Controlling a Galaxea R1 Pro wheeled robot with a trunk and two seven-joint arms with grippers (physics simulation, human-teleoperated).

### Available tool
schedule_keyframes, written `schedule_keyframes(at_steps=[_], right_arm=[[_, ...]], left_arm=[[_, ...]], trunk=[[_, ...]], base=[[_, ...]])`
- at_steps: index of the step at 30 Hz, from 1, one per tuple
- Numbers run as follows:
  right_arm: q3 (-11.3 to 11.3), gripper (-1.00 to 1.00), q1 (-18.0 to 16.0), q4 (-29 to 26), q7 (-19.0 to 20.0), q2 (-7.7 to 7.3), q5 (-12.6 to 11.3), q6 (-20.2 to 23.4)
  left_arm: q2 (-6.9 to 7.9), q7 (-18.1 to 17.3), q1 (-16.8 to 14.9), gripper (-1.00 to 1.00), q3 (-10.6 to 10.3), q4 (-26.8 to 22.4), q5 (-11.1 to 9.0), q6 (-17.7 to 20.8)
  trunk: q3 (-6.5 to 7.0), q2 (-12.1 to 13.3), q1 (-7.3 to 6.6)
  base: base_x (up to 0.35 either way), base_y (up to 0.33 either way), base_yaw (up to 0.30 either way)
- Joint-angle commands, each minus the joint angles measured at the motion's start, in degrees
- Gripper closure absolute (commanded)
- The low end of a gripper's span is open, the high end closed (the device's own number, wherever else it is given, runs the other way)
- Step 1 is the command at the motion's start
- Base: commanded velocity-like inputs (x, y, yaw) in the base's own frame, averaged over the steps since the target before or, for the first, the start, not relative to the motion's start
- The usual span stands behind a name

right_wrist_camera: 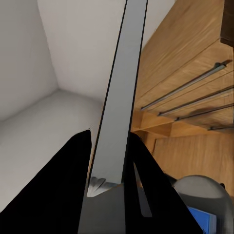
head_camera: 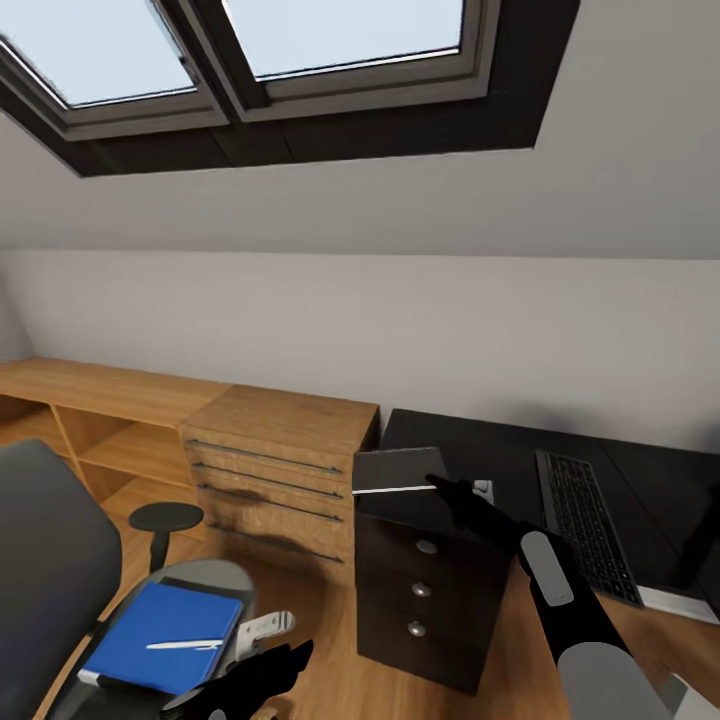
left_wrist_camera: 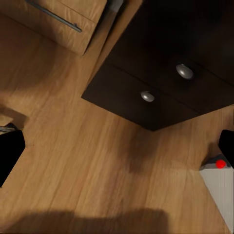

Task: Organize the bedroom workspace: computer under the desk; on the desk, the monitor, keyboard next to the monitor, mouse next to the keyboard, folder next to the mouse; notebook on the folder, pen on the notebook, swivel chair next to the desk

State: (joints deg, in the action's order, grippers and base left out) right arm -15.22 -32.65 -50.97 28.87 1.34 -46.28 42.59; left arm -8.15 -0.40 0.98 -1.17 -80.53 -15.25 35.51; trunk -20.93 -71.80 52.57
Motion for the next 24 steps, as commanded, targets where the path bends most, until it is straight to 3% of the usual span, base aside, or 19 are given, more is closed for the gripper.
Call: schedule_keyframes(at_steps=[1, 17, 24], right_arm=[[-0.25, 1.00, -0.04, -0.02, 0.13, 0.07, -0.04, 0.41], [-0.32, 1.00, -0.04, -0.01, 0.13, 0.07, -0.03, -0.94], [-0.40, 1.00, -0.04, -0.01, 0.26, -0.18, -0.13, -1.10]], left_arm=[[-0.02, -0.04, -0.01, -1.00, 0.04, -0.07, -0.13, 0.28], [-0.02, -0.04, -0.01, -1.00, -0.02, -0.06, -0.13, 0.26], [-0.02, -0.04, -0.01, -1.00, -0.05, -0.06, -0.13, 0.26]], trunk=[[-0.05, -0.04, 0.01], [-0.05, -0.04, 0.01], [-0.05, -0.04, 0.01]], base=[[0.000, 0.000, 0.265], [0.000, 0.000, 0.270], [0.000, 0.000, 0.109]])
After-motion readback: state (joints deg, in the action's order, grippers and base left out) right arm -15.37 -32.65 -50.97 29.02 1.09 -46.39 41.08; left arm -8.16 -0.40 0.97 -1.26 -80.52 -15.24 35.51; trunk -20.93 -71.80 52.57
